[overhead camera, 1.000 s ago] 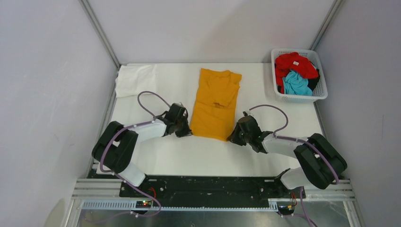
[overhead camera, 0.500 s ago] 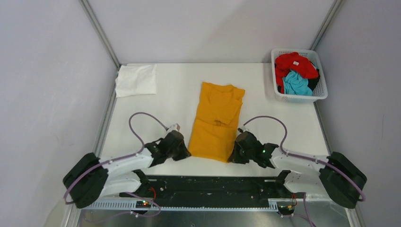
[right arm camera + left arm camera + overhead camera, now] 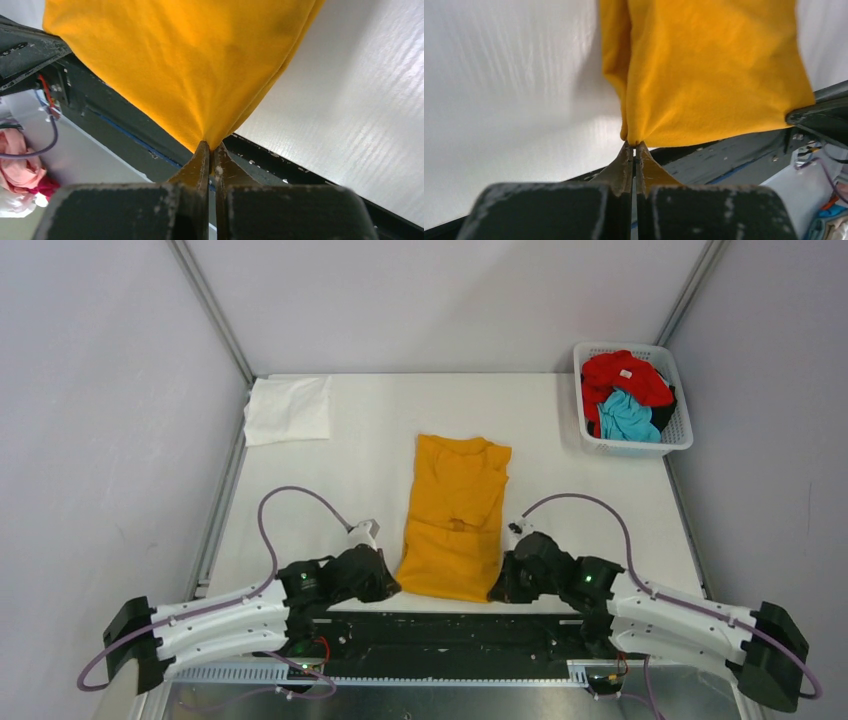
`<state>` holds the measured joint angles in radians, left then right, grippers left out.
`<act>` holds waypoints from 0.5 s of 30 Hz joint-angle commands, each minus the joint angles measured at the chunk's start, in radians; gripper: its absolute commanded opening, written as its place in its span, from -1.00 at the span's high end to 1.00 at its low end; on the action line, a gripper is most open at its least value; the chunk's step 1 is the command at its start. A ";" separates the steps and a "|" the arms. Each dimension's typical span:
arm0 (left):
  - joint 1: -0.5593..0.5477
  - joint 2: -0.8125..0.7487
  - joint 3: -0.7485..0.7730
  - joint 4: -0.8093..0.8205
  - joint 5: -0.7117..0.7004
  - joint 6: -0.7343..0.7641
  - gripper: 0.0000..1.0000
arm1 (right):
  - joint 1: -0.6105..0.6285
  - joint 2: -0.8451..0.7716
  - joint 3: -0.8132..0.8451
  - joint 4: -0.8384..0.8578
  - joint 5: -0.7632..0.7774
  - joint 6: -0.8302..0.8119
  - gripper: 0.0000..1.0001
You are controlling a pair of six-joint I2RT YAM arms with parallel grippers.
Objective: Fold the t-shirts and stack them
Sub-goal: Fold the long partially folded tshirt into a neat square
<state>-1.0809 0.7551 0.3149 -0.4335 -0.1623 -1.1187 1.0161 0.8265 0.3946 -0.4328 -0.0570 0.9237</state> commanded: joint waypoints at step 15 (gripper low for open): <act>0.289 0.373 0.658 -0.008 -0.236 0.405 1.00 | -0.651 0.115 0.316 0.130 -0.317 -0.249 1.00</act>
<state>-0.8730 1.0492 0.8223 -0.4530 -0.3523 -0.8452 0.4644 0.8532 0.6292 -0.4126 -0.2535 0.7364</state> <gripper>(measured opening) 0.007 0.021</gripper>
